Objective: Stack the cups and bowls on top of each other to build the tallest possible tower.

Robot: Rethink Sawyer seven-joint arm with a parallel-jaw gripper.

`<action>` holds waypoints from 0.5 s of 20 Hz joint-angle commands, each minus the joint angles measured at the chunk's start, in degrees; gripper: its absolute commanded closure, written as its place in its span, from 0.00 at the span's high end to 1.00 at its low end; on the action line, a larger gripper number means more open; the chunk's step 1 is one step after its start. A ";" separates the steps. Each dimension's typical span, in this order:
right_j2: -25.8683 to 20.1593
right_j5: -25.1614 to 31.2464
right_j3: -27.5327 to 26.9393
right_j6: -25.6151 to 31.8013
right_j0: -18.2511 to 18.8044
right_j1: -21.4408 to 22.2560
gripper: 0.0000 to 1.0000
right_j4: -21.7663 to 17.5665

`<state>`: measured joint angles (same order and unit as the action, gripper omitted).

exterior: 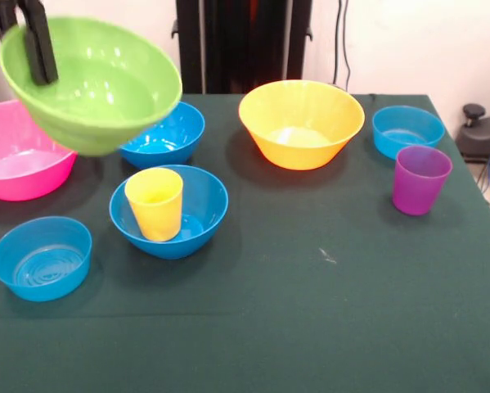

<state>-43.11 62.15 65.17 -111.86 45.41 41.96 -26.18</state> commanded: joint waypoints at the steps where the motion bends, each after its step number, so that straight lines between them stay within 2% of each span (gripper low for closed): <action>1: 2.79 3.84 10.32 8.60 -0.33 4.10 0.00 0.03; 10: 3.45 -1.01 17.06 3.37 -0.56 7.26 0.00 0.32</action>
<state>-42.98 62.05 72.44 -111.86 46.01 48.44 -25.57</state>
